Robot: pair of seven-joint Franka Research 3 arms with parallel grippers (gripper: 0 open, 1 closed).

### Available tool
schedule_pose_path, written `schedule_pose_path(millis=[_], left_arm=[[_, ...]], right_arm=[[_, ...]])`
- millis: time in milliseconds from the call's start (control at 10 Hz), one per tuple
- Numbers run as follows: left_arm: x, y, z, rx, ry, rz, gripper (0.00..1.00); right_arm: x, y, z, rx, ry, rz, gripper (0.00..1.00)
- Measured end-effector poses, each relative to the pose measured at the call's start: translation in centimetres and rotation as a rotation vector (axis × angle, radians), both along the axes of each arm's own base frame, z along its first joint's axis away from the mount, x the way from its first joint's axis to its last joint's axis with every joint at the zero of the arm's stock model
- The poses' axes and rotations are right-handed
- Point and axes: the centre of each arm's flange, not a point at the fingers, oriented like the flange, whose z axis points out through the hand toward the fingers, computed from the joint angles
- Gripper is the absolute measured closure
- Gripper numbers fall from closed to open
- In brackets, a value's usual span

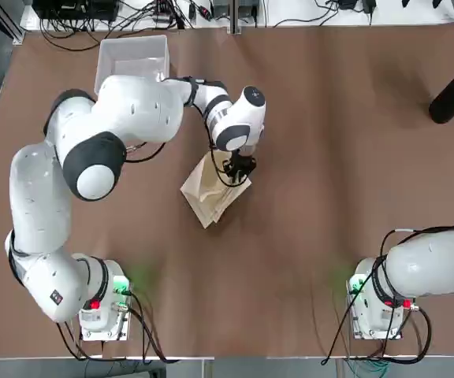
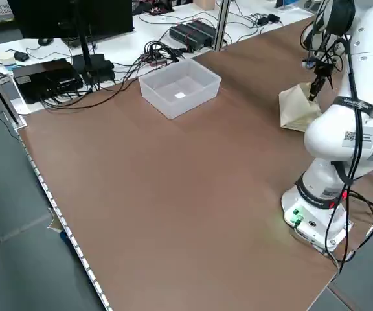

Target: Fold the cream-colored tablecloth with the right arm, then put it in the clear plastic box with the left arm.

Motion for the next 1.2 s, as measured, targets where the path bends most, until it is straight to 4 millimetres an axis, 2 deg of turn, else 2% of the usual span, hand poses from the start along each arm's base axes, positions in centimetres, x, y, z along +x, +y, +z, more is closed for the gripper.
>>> schedule_pose_path(millis=[100, 300, 500, 600, 1200], left_arm=[[0.4, -0.5, 0.5, -0.015, -0.007, 0.006, 0.66], [1.5, -1.6, 2.5, -0.059, -0.032, 0.012, 0.36], [2.8, -2.8, 5.3, -0.116, -0.063, -0.009, 0.06], [3.2, -2.9, 6.2, -0.132, -0.071, -0.041, 0.0], [3.2, -2.8, 9.1, -0.175, -0.079, -0.265, 0.0]], right_arm=[[0.0, 0.0, 0.0, 0.0, 0.0, 0.0, 0.0], [0.0, 0.0, 0.0, 0.0, 0.0, 0.0, 0.0], [0.0, 0.0, 0.0, 0.0, 0.0, 0.0, 0.0], [0.0, 0.0, 0.0, 0.0, 0.0, 0.0, 0.0], [0.0, -0.2, 0.0, 0.0, 0.0, -0.005, 0.0]])
